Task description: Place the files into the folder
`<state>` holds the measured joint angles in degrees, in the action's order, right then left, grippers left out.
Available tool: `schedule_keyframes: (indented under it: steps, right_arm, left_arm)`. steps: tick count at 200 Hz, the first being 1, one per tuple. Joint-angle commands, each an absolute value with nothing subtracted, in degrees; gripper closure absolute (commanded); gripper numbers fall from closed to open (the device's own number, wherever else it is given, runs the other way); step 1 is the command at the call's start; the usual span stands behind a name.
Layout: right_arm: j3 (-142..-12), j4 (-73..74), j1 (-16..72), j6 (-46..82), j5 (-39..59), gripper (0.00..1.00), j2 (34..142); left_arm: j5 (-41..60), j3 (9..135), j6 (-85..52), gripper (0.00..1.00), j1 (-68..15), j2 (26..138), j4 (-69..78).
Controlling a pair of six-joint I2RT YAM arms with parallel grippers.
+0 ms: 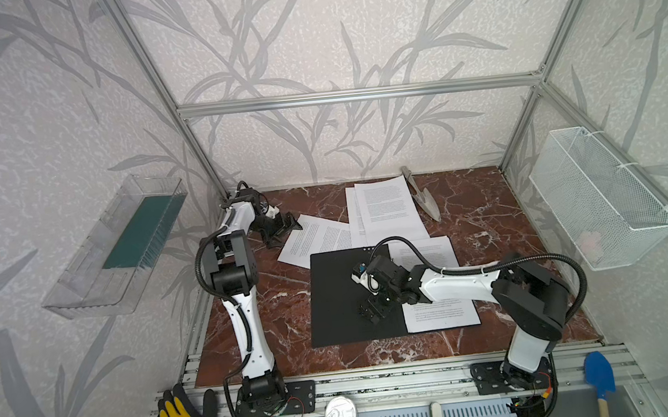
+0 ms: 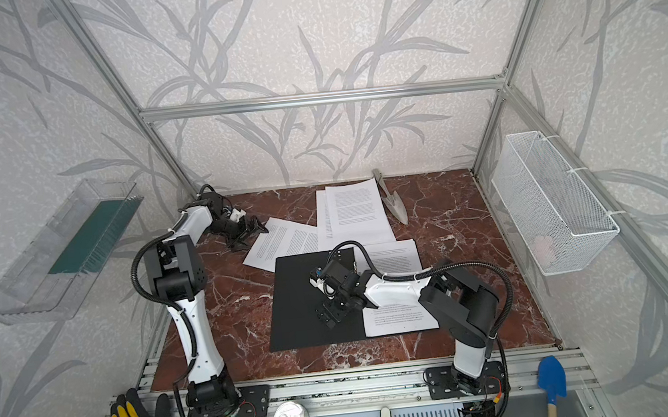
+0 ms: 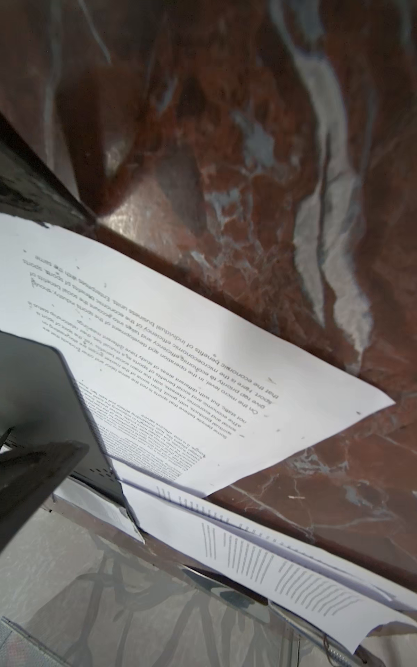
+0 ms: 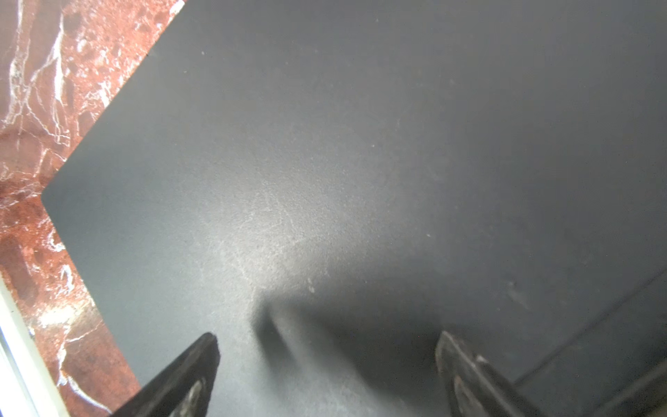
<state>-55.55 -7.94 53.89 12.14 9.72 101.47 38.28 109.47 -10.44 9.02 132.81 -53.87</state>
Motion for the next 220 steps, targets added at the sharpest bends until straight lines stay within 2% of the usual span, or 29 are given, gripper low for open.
schedule_keyframes:
  steps: [1, 40, 66, 120, 179, 197, 220]
  right_arm:
    - [-56.07, -10.09, 53.81, 12.66, 11.38, 0.06, 103.36]
    - [-56.34, -10.33, 53.85, 12.49, 11.80, 0.06, 103.62]
    - [-56.59, -10.63, 53.88, 12.51, 12.14, 0.06, 103.80]
    - [-56.68, -10.72, 53.82, 12.45, 12.74, 0.07, 103.62]
    - [-56.78, -11.00, 53.88, 12.31, 13.19, 0.07, 103.71]
    - [-56.96, -11.16, 53.88, 12.27, 13.30, 0.07, 103.80]
    - [-56.91, -11.25, 53.87, 12.19, 13.39, 0.08, 103.80]
  left_arm:
    - [43.95, 111.01, -7.36, 0.08, 8.91, 132.56, -57.11]
    - [49.57, 110.35, -5.99, 0.10, 8.70, 131.76, -56.74]
    - [49.10, 110.79, -4.32, 0.11, 8.53, 131.76, -58.09]
    - [51.31, 110.89, 5.07, 0.23, 7.70, 132.49, -62.00]
    - [41.29, 108.63, 4.57, 0.27, 5.30, 129.75, -57.08]
    - [35.52, 108.37, 2.66, 0.28, 5.24, 129.18, -54.70]
    - [35.85, 108.04, 1.69, 0.31, 5.19, 128.81, -52.44]
